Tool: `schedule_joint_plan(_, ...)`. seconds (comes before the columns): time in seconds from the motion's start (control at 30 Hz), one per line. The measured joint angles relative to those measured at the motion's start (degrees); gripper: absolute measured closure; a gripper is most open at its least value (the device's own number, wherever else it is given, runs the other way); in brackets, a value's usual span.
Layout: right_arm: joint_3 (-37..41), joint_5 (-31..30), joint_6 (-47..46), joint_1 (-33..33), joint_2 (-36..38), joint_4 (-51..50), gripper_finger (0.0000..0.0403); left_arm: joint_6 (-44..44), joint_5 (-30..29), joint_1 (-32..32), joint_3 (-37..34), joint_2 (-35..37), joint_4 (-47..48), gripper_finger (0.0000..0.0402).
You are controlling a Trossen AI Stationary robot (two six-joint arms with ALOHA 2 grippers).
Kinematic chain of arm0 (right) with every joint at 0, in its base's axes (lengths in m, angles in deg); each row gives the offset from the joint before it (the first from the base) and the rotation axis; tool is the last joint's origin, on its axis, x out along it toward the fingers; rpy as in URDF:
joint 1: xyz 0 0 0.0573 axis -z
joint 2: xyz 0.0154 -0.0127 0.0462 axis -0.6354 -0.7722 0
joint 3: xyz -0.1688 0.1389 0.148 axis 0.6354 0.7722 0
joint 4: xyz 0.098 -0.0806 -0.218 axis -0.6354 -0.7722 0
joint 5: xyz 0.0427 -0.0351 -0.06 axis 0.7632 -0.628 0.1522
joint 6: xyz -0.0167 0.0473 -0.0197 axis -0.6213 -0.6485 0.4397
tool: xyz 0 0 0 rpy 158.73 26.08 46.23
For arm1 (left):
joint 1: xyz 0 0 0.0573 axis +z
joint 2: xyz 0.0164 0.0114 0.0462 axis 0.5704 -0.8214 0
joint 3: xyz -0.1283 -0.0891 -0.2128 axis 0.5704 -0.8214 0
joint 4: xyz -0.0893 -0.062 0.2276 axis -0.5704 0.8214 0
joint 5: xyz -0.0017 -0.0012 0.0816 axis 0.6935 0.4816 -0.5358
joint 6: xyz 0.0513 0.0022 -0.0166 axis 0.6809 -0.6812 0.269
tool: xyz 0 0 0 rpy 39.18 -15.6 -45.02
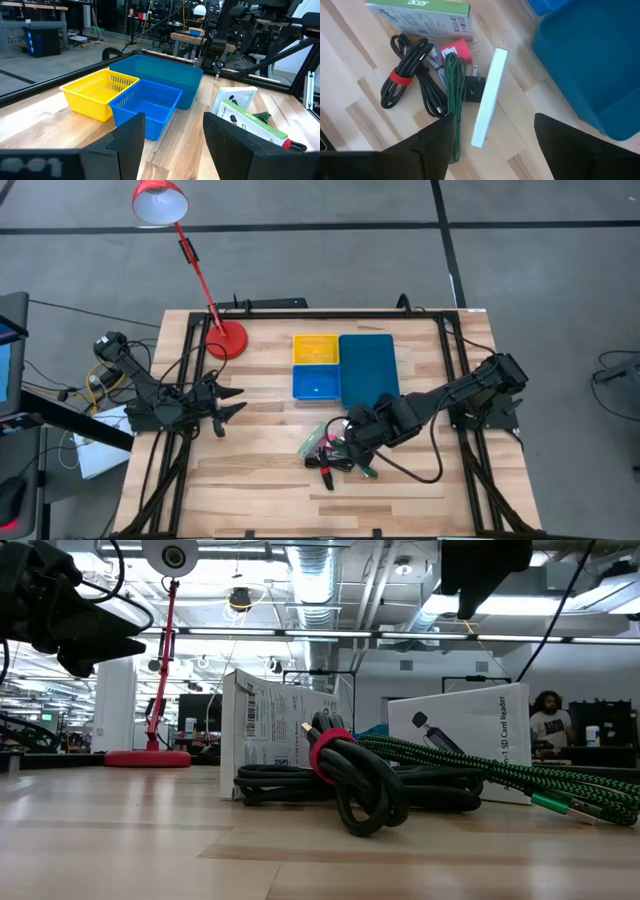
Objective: Pick and place items into bin
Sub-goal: Put the right card reader box into the yellow bin
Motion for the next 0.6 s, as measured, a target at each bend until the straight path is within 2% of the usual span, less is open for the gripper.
schedule_joint_plan(0.6,0.0,-0.3,-4.7,0.0,0.0,0.1,0.0137,0.0,0.0,0.0,0.0,0.0,0.0,0.0212)
